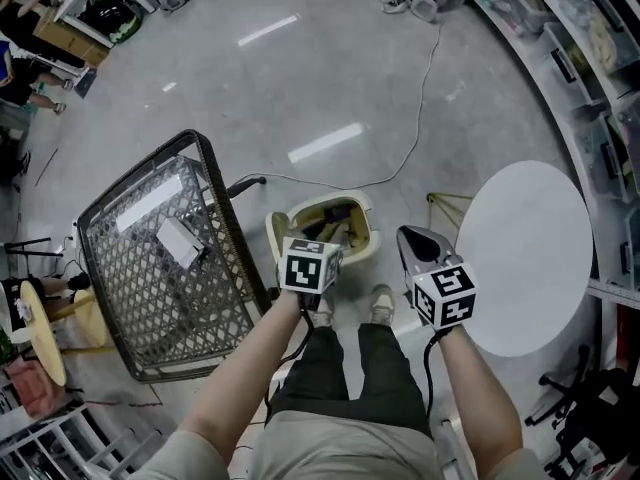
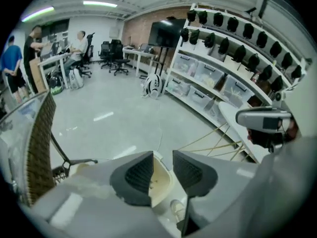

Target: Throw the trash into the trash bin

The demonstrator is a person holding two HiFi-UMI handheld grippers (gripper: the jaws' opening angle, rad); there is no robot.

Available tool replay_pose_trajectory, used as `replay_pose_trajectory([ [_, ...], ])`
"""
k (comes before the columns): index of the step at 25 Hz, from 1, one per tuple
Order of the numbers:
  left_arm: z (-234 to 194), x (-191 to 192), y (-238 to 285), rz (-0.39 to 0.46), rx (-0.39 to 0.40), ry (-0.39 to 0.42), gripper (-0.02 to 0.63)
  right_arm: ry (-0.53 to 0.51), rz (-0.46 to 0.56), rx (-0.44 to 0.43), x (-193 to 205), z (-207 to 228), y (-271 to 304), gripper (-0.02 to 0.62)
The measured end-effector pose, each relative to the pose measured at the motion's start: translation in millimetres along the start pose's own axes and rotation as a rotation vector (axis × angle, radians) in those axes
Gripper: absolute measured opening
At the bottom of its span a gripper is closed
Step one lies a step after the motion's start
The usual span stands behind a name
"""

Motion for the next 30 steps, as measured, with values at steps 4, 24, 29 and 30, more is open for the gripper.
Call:
replay_pose_trajectory([
  [4,5.2,-36.1,-47.8,0.086,-0.013,0.057,0.098,-0.115,0.056,0.027,-45.3,-16.0,-38.3,0.003],
  [24,55.3,-169.5,-358.4,0.571,-0.099,0.318,0.003,-0.258,0.492,0.017,-241.7,-141.0,-244.6,0.005],
  [29,68.2,-182.5,-425.3,0.690,-0.133,0.387,0.003,-0.325,0.581,0.006,-268.6,-173.8,-288.9,0.003],
  [30,69.8,-183.3,-436.6,0.708,-0.141,0.395,0.003,-0.332,0.594,-0.001,-272.3,-179.4,-295.8,0.003],
])
Point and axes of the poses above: the fingertips, and each gripper's own axes: y forward along the fingers, z to its right, x out of its underside, the point moved 1 cm from there along -y, backward along the fingers
